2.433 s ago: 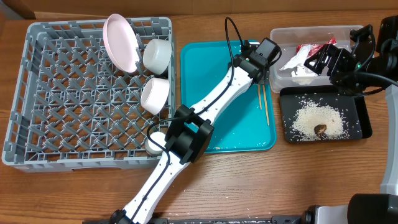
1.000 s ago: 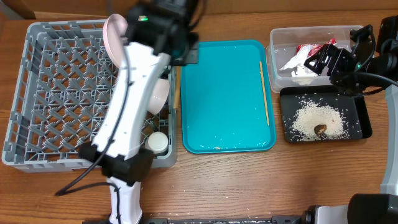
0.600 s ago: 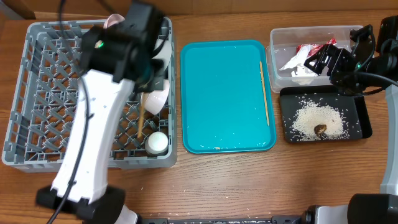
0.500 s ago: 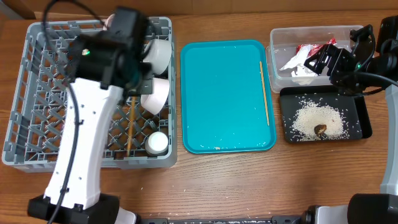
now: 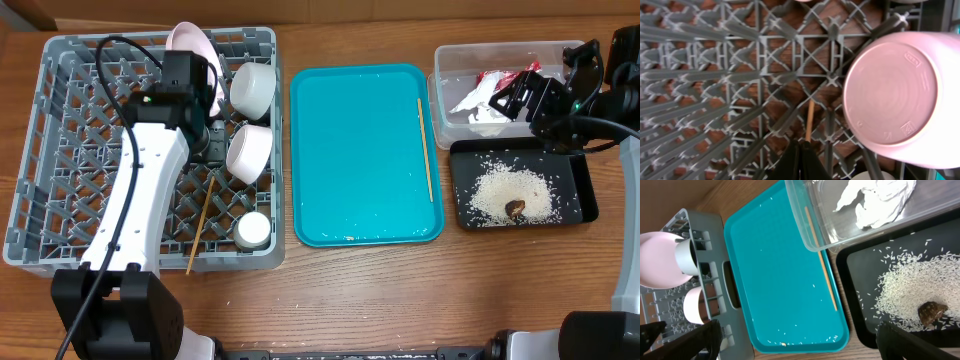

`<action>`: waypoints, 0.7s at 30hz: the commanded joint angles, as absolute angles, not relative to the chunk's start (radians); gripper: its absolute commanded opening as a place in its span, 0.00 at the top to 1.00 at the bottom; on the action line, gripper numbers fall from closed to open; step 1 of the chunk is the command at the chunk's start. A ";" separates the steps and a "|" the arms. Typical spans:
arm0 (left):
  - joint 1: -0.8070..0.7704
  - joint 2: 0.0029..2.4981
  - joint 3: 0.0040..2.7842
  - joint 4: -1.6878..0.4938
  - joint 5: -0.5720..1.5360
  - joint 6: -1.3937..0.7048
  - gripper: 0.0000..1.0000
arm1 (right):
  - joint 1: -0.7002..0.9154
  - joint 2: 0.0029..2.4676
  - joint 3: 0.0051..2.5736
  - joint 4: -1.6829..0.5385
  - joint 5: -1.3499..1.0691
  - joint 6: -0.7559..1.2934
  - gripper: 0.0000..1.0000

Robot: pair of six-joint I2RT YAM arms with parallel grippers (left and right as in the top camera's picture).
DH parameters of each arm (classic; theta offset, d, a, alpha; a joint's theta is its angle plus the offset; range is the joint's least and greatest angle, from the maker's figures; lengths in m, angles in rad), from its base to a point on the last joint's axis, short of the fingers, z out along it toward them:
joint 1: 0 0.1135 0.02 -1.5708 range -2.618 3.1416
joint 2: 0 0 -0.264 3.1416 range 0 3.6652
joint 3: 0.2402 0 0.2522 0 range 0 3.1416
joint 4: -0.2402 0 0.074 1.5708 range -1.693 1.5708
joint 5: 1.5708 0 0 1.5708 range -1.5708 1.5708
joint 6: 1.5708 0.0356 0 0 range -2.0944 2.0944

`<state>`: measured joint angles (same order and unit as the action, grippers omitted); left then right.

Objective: Sort waste into correct bins and load items into the dishwasher
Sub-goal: 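Lower the chopstick into the rack and release it, then reach the left gripper to the second chopstick at the tray's right edge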

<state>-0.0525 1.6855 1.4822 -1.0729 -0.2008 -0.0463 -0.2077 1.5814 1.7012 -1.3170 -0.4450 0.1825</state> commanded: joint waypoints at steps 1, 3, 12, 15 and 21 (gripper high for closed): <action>-0.055 1.675 1.475 -1.035 -0.136 -0.007 0.96 | -0.203 1.580 1.701 -1.311 -0.445 0.174 0.00; -0.055 1.673 1.507 -1.045 -0.098 -0.007 0.96 | -0.203 1.580 1.701 -1.311 -0.445 0.175 0.00; -0.054 1.673 1.708 -1.306 0.027 -0.045 0.68 | -0.203 1.580 1.701 -1.311 -0.445 0.175 0.00; -0.056 1.672 1.713 -1.369 0.031 -0.077 0.63 | -0.203 1.580 1.701 -1.311 -0.445 0.174 0.00; -0.154 1.671 1.713 -1.345 0.168 -0.088 0.46 | -0.203 1.580 1.701 -1.311 -0.445 0.174 0.00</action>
<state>-0.0879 1.6821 1.6920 -1.3724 0.0650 -0.0650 -0.2077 1.5814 1.7012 -1.3170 -0.4450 0.1825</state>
